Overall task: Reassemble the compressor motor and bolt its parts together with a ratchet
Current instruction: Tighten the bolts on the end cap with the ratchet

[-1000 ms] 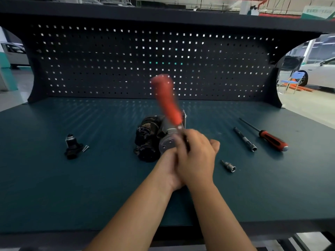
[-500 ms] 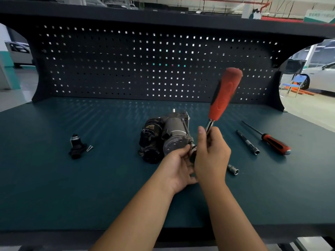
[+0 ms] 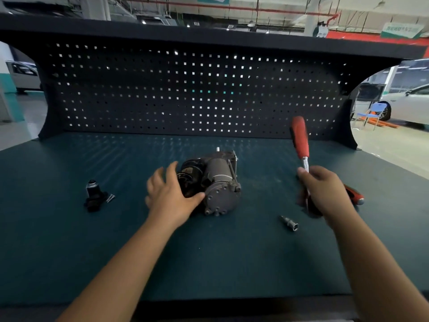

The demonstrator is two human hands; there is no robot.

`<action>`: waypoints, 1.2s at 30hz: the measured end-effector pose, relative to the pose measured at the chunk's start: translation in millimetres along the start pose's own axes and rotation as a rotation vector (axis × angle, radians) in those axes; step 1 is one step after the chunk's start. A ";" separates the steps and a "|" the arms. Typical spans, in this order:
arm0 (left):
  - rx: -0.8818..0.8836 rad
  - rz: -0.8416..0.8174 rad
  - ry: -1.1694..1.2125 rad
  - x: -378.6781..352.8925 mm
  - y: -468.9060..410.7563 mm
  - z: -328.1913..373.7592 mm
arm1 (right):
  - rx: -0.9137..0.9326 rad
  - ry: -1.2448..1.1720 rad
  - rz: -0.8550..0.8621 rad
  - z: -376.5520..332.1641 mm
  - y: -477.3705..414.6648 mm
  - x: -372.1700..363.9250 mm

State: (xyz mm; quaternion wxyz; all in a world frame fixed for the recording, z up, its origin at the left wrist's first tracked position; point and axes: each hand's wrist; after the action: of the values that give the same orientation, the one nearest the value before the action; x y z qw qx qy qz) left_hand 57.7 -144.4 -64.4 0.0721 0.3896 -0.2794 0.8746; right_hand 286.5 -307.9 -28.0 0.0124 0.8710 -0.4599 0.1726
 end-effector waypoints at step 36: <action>-0.225 0.053 0.365 13.8 74.0 0.5 | 0.145 0.262 -0.207 -0.8 61.4 -78.1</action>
State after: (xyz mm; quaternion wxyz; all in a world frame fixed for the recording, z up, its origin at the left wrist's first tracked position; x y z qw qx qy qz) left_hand 23.1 -207.6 -86.1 0.1415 0.2067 -0.3676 0.8956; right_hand 196.4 -281.0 -60.1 0.0269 0.8824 -0.3485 0.3151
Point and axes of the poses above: each hand's wrist, its own y-axis away from the middle knuckle, its own x-axis out of the back of the hand, z = x × y, and after that the axes turned 5 degrees about -x, right-handed
